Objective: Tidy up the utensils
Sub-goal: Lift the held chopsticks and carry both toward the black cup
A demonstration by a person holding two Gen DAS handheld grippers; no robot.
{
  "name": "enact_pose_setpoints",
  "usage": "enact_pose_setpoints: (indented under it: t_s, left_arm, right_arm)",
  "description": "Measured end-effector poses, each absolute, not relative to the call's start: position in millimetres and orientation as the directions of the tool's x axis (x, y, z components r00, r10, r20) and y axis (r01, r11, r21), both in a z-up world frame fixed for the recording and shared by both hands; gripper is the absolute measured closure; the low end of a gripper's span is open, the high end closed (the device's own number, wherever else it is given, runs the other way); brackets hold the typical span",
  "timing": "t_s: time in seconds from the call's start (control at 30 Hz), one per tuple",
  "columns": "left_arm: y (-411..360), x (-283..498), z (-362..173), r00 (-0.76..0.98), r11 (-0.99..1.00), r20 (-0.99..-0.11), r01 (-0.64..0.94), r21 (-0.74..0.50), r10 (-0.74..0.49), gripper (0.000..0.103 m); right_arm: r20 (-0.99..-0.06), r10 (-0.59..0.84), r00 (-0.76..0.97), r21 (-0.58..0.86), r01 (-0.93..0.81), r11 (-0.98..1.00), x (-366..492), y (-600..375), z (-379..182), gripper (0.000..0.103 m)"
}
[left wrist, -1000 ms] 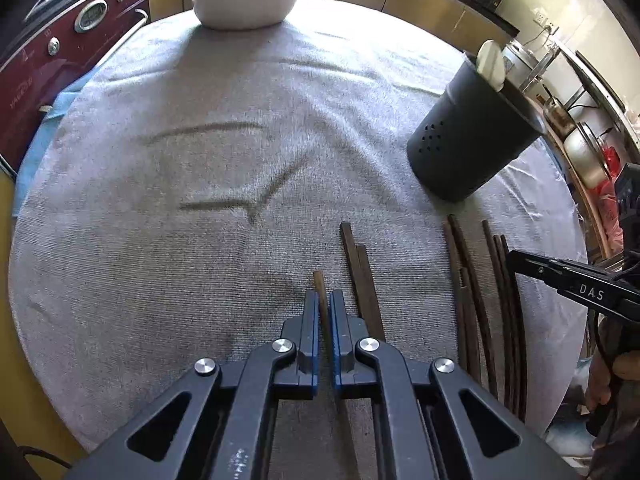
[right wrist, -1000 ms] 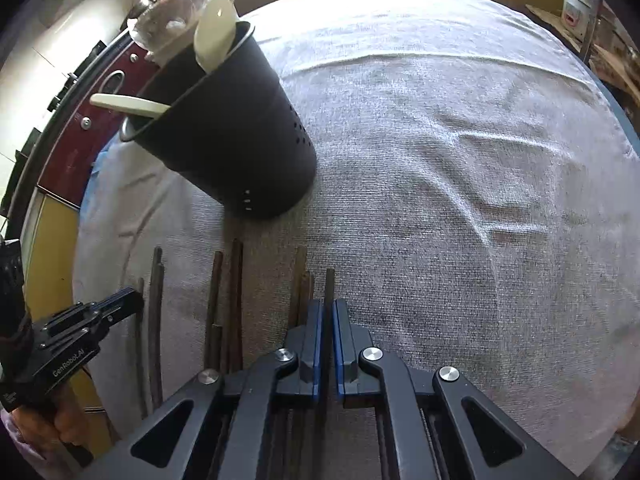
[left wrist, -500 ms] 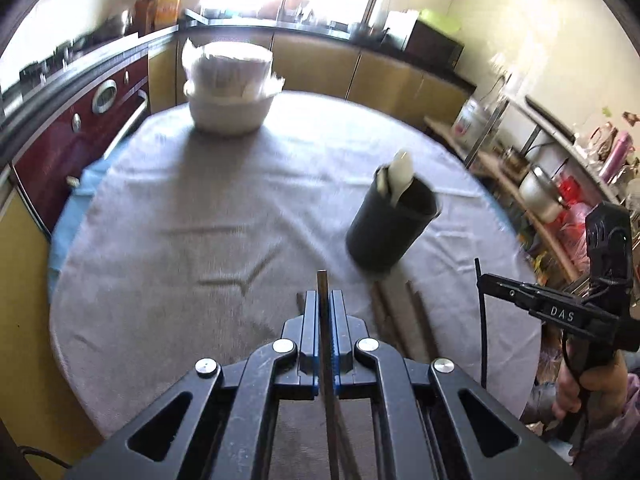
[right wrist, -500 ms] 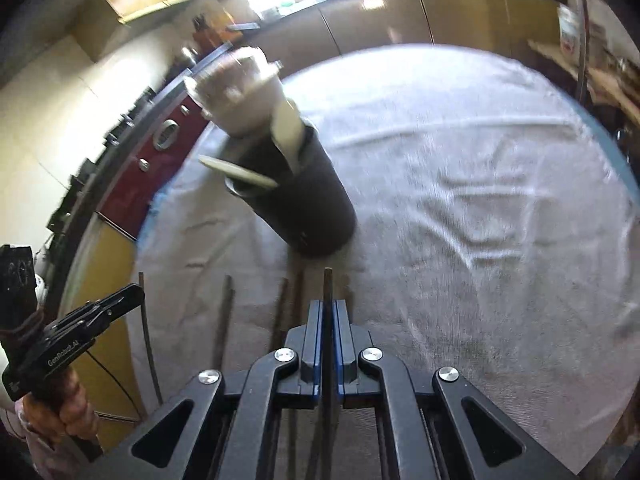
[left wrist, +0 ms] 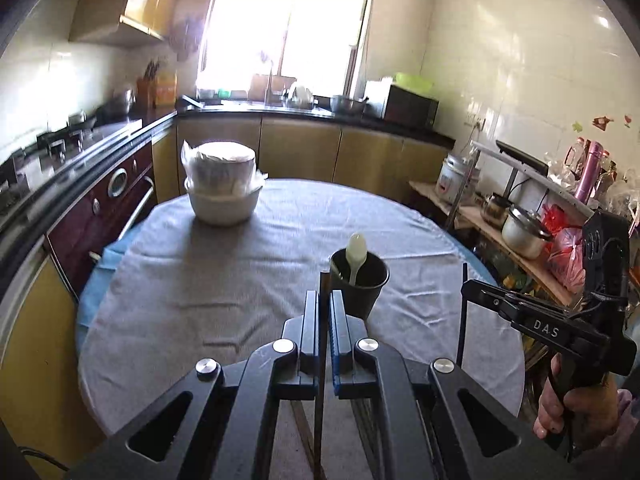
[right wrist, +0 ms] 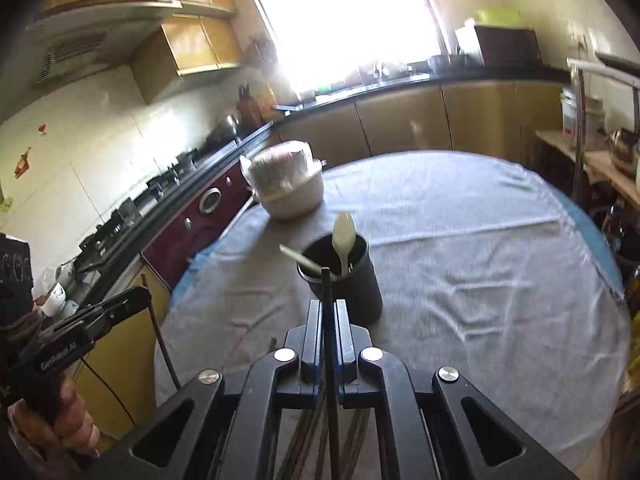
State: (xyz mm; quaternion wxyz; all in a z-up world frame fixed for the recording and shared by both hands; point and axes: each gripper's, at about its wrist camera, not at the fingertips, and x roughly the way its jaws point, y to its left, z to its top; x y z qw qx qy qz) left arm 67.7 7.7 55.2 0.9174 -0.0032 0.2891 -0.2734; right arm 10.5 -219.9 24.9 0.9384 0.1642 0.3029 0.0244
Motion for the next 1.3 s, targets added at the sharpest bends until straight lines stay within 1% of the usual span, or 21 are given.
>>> enact_pose_setpoints:
  t_s: [0.23, 0.4, 0.83, 1.3]
  left_arm:
    - [10.6, 57.0, 64.3, 0.695, 0.840, -0.497, 0.522, -0.150, -0.520, 0.099]
    - [16.2, 57.8, 65.8, 0.696, 0.841, -0.492, 0.515, -0.165, -0.523, 0.099]
    - [13.0, 53.0, 83.7, 0.711, 0.827, -0.447, 0.543, -0.142, -0.544, 0.099]
    - [11.4, 56.8, 85.3, 0.697, 0.818, -0.452, 0.554, -0.154, -0.557, 0.099]
  right_arm:
    - [-0.522, 0.135, 0.842, 0.310, 0.040, 0.950, 5.9, -215.4, 35.1, 0.098]
    - [-0.522, 0.136, 0.842, 0.312, 0.040, 0.949, 10.3, -214.2, 34.3, 0.098]
    - [-0.489, 0.132, 0.862, 0.296, 0.022, 0.955, 15.1, -213.7, 48.9, 0.098]
    - [-0.484, 0.137, 0.864, 0.296, 0.014, 0.955, 20.7, -213.2, 51.9, 0.098]
